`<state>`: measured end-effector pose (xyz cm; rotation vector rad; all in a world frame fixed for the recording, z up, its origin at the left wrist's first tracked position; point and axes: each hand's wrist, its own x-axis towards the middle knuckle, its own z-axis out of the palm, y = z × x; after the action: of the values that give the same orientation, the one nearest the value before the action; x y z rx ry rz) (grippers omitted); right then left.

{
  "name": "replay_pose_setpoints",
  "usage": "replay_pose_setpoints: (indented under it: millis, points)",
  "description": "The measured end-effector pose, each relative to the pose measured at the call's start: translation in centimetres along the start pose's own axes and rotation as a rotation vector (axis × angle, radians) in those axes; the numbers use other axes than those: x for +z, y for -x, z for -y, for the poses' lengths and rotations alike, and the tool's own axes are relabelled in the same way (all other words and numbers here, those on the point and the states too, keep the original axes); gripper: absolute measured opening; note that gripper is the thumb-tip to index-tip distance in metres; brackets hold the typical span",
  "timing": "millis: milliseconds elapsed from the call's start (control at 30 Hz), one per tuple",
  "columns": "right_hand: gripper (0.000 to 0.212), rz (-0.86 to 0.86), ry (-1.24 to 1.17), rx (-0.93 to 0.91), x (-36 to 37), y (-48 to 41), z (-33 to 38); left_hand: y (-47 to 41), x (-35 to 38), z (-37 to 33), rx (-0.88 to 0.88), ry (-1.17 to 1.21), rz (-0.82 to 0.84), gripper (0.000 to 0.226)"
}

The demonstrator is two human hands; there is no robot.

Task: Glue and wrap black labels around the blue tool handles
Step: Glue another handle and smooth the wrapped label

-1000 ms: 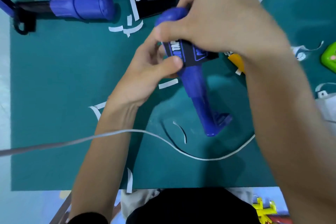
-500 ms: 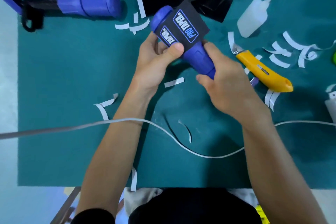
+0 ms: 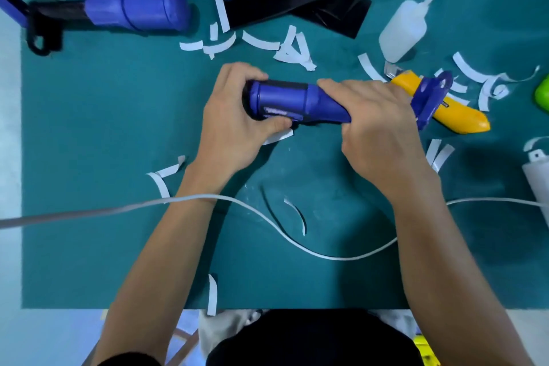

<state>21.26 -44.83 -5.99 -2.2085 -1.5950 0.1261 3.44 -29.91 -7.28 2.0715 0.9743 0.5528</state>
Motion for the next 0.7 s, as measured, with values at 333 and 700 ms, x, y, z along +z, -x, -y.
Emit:
replay_pose_setpoints:
  millis: [333, 700]
  points:
    - [0.042, -0.066, -0.444, 0.022, 0.3, 0.2, 2.5, 3.9, 1.9, 0.3, 0.115, -0.110, -0.167, 0.057]
    - [0.019, -0.320, -0.624, 0.112, 2.8, 0.4, 4.3, 4.0, 1.9, -0.2, 0.015, -0.009, -0.166, 0.062]
